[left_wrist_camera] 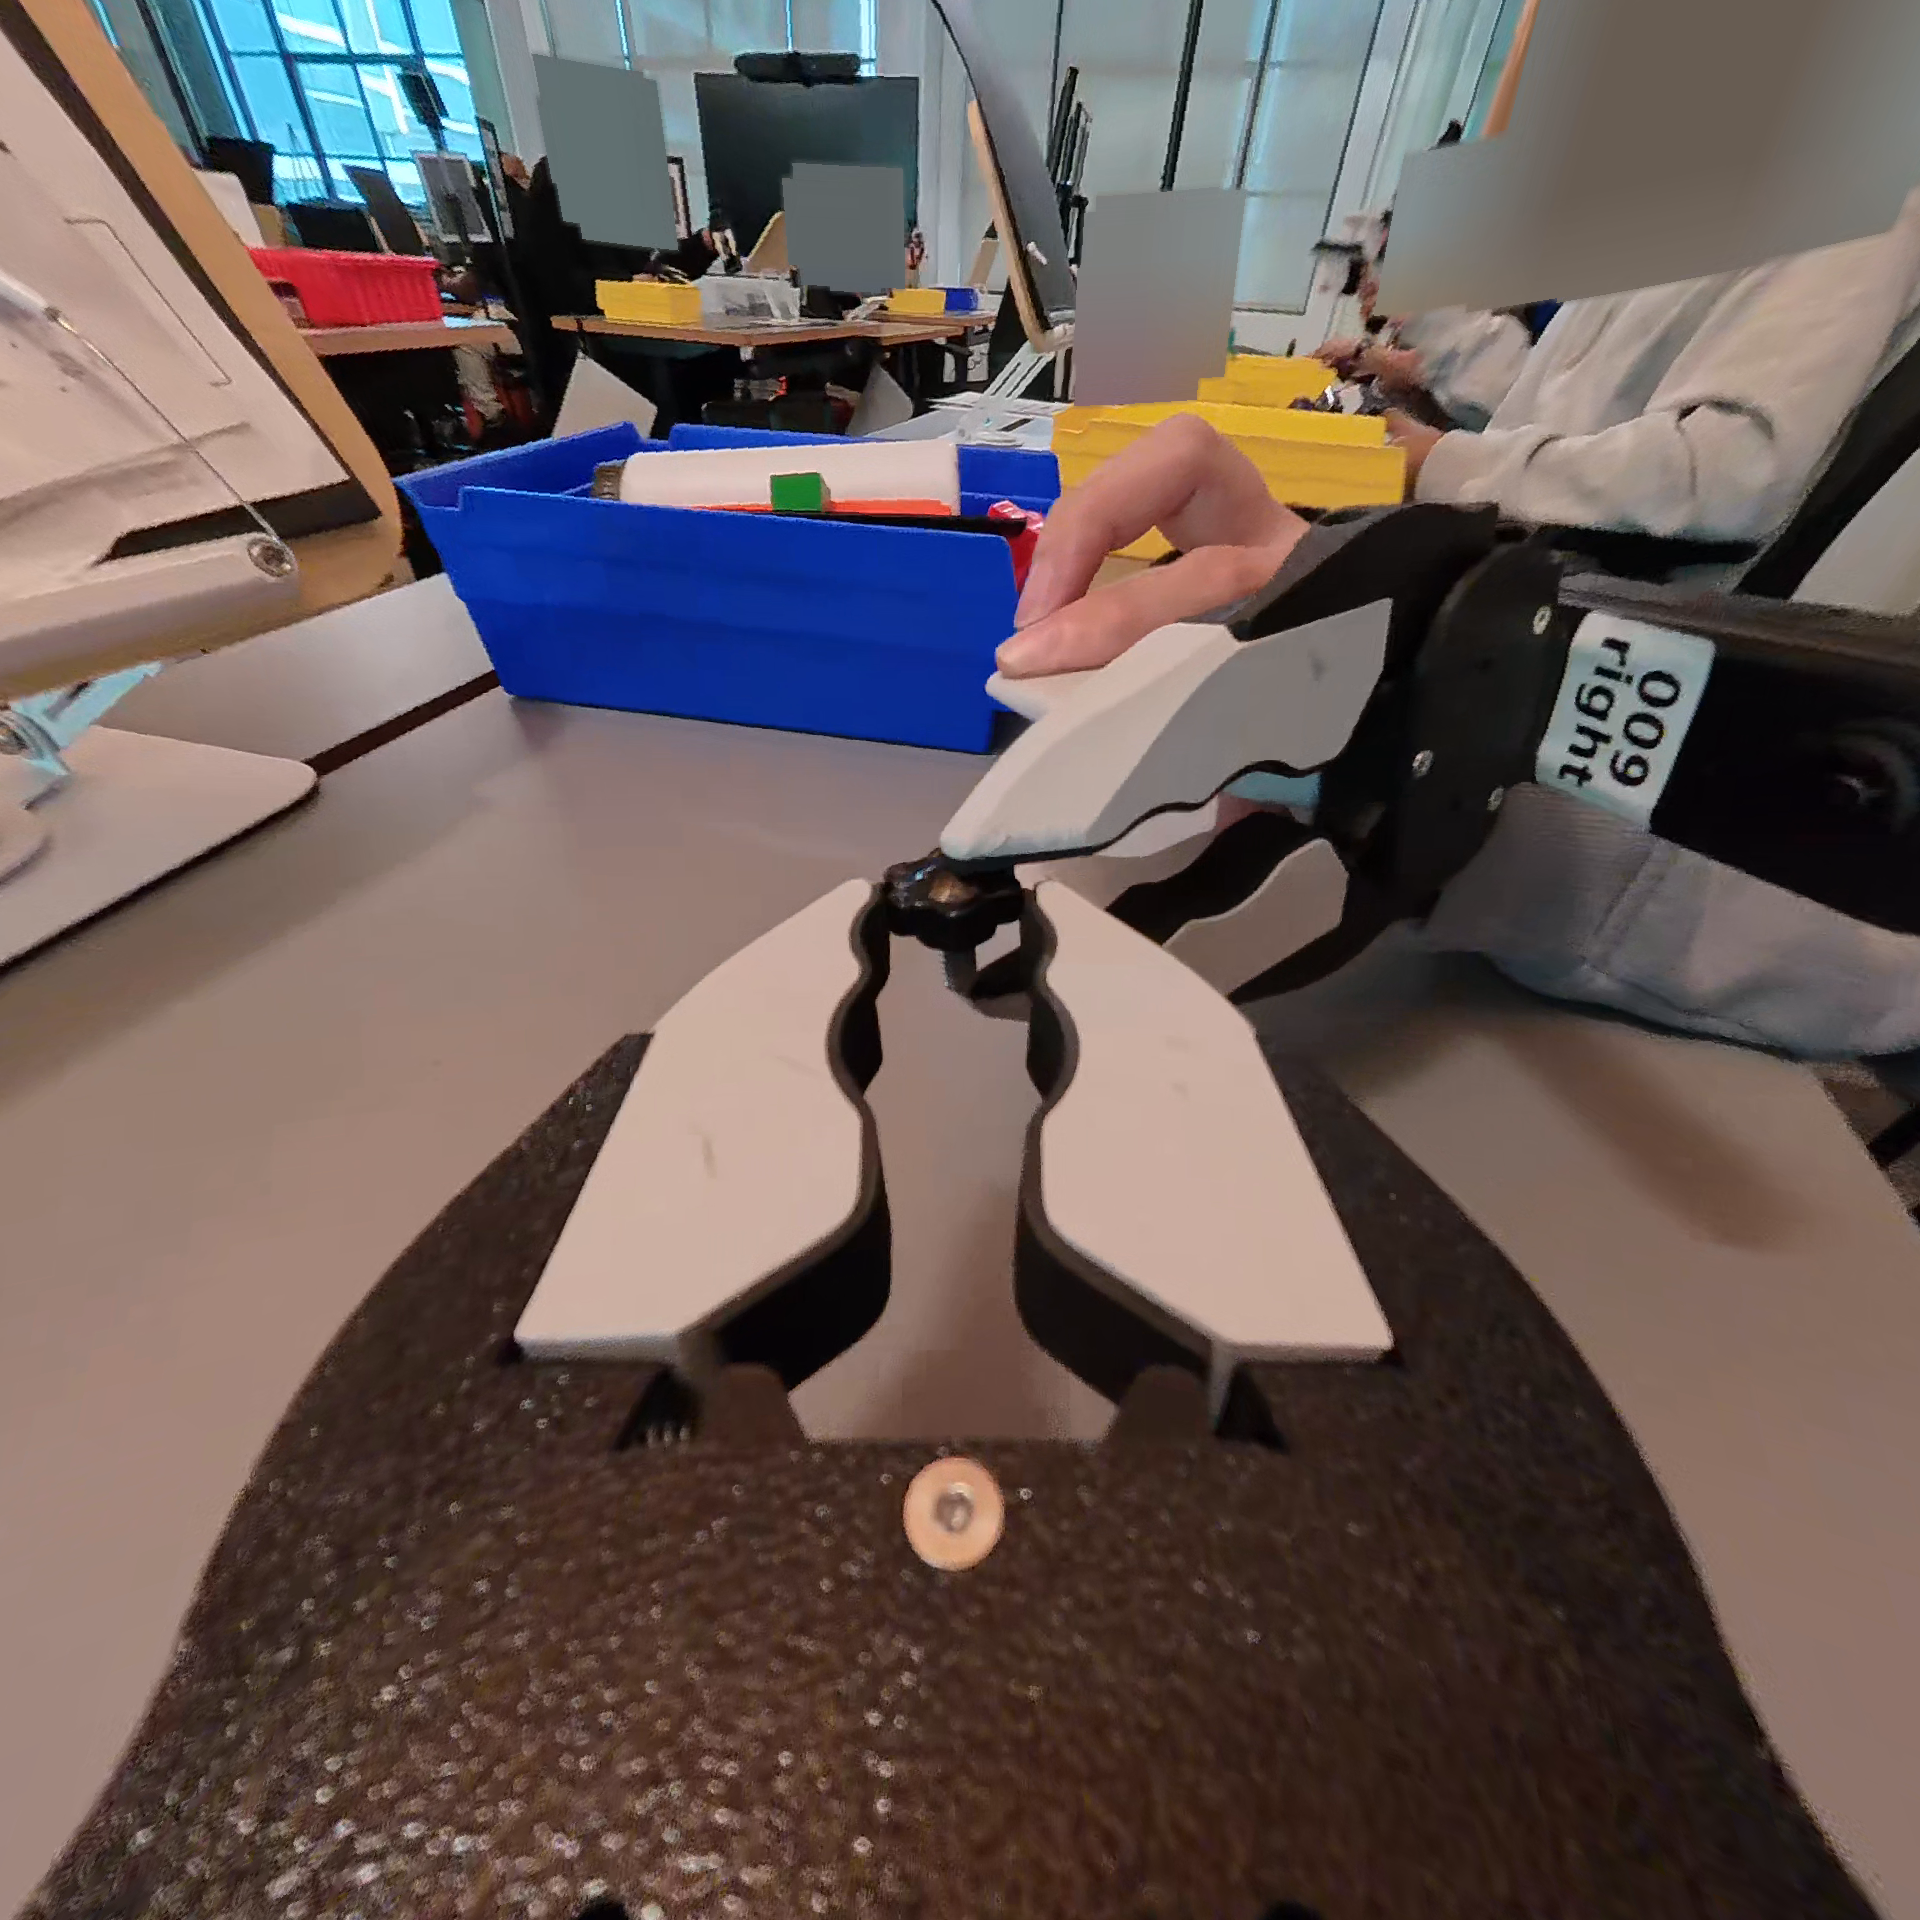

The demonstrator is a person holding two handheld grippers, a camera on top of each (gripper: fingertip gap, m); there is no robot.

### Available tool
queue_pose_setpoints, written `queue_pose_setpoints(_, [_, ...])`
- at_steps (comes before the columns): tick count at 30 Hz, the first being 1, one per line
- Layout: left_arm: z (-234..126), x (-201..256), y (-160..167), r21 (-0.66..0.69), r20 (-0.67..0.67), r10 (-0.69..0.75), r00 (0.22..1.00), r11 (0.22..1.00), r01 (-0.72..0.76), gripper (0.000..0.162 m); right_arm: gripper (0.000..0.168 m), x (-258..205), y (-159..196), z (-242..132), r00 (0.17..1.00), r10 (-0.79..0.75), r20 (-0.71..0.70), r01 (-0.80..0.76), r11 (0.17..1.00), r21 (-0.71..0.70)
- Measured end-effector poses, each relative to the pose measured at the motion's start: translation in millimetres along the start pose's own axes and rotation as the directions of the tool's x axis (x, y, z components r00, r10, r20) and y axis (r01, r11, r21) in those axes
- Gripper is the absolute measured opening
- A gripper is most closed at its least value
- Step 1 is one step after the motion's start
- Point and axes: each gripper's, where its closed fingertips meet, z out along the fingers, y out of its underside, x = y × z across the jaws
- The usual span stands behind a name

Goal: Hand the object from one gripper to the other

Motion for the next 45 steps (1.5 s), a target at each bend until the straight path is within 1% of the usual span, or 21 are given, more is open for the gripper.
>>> queue_pose_setpoints(1, [0.4, -0.8, -0.9, 0.003, 0.018, 0.022, 1.000, 1.000, -0.022, 0.023, 0.023, 1.2, 0.8, -0.5, 1.000, 0.028, -0.010, -0.028, 1.000, 0.000])
queue_pose_setpoints(3, [-0.7, -8.2, -1.6, -0.001, 0.096, 0.102, 0.990, 0.995, -0.103, 0.023, 0.025, 2.1, 0.7, -2.7, 0.980, 0.199, 0.024, -0.199, 0.979, 0.035])
queue_pose_setpoints(4, [-2.5, -13.6, -1.4, -0.015, 0.142, 0.152, 0.978, 0.988, -0.151, 0.023, 0.034, 3.5, 0.5, -3.8, 0.943, 0.329, 0.057, -0.332, 0.941, 0.061])
queue_pose_setpoints(5, [-4.3, -18.9, -0.9, -0.035, 0.184, 0.205, 0.961, 0.979, -0.202, 0.023, 0.042, 6.1, -0.2, -4.9, 0.878, 0.468, 0.097, -0.476, 0.875, 0.085])
queue_pose_setpoints(6, [-6.0, -23.3, -0.8, -0.053, 0.222, 0.258, 0.940, 0.966, -0.252, 0.023, 0.047, 11.3, -1.2, -5.9, 0.788, 0.602, 0.130, -0.615, 0.781, 0.112])
queue_pose_setpoints(8, [-7.0, -26.5, -1.3, -0.081, 0.268, 0.351, 0.897, 0.936, -0.342, 0.023, 0.057, 22.1, 0.5, -6.8, 0.544, 0.814, 0.204, -0.839, 0.527, 0.132])
queue_pose_setpoints(10, [-5.8, -25.5, -1.5, -0.111, 0.292, 0.442, 0.848, 0.897, -0.429, 0.023, 0.057, 28.5, 10.2, -5.9, 0.311, 0.920, 0.240, -0.950, 0.295, 0.101])
queue_pose_setpoints(12, [-3.6, -22.9, -1.2, -0.153, 0.306, 0.539, 0.785, 0.841, -0.519, 0.023, 0.049, 27.1, 13.2, -5.8, 0.157, 0.946, 0.284, -0.987, 0.141, 0.077])
queue_pose_setpoints(13, [-2.3, -21.9, -0.8, -0.175, 0.311, 0.577, 0.755, 0.816, -0.551, 0.023, 0.048, 24.4, 12.3, -4.6, 0.098, 0.947, 0.305, -0.995, 0.086, 0.052])
queue_pose_setpoints(14, [-1.0, -21.0, -0.1, -0.196, 0.315, 0.607, 0.730, 0.794, -0.576, 0.023, 0.046, 21.3, 11.6, -2.6, 0.063, 0.949, 0.310, -0.998, 0.057, 0.028])
queue_pose_setpoints(16, [1.3, -19.0, 1.5, -0.229, 0.312, 0.653, 0.691, 0.757, -0.612, 0.024, 0.042, 12.0, 9.5, 1.1, 0.055, 0.950, 0.308, -0.998, 0.065, -0.024])
queue_pose_setpoints(18, [2.6, -19.2, 3.0, -0.256, 0.313, 0.680, 0.663, 0.732, -0.631, 0.024, 0.036, 4.7, 9.9, 3.6, 0.091, 0.953, 0.288, -0.992, 0.112, -0.058])
queue_pose_setpoints(19, [3.0, -19.6, 3.9, -0.269, 0.312, 0.691, 0.652, 0.722, -0.637, 0.024, 0.029, 2.7, 10.2, 4.0, 0.113, 0.953, 0.281, -0.989, 0.136, -0.064])
queue_pose_setpoints(21, [3.3, -21.6, 6.4, -0.299, 0.311, 0.713, 0.629, 0.701, -0.647, 0.024, 0.024, -0.1, 10.5, 4.7, 0.144, 0.952, 0.272, -0.982, 0.170, -0.076])
queue_pose_setpoints(26, [4.0, -21.9, 6.2, -0.313, 0.318, 0.727, 0.608, 0.686, -0.656, 0.023, 0.024, -5.6, 11.4, 5.7, 0.192, 0.946, 0.262, -0.969, 0.225, -0.104])
queue_pose_setpoints(30, [3.4, -22.5, 3.3, -0.317, 0.332, 0.736, 0.590, 0.676, -0.665, 0.023, 0.024, -2.0, 11.1, 6.1, 0.244, 0.939, 0.243, -0.958, 0.272, -0.091])
queue_pose_setpoints(33, [3.3, -22.3, 2.7, -0.285, 0.338, 0.690, 0.640, 0.723, -0.629, 0.024, 0.024, 2.8, 11.8, 5.2, 0.218, 0.946, 0.242, -0.968, 0.241, -0.069])
queue_pose_setpoints(37, [1.0, -27.3, 5.3, -0.276, 0.341, 0.647, 0.682, 0.762, -0.586, 0.022, 0.024, 20.7, 18.4, -0.9, 0.029, 0.963, 0.269, -1.000, 0.030, -0.001])
queue_pose_setpoints(39, [1.5, -26.2, 4.4, -0.264, 0.343, 0.636, 0.691, 0.772, -0.579, 0.019, 0.023, 25.4, 20.7, -3.1, -0.016, 0.960, 0.280, -1.000, -0.022, 0.018])
queue_pose_setpoints(41, [2.2, -24.9, 2.8, -0.254, 0.349, 0.629, 0.695, 0.777, -0.576, 0.018, 0.024, 24.3, 19.5, -3.0, -0.018, 0.957, 0.289, -1.000, -0.022, 0.012])
queue_pose_setpoints(45, [0.4, -25.4, -1.3, -0.239, 0.370, 0.623, 0.689, 0.781, -0.577, 0.009, 0.024, 19.4, 14.4, -1.0, 0.011, 0.954, 0.300, -1.000, 0.014, -0.008])
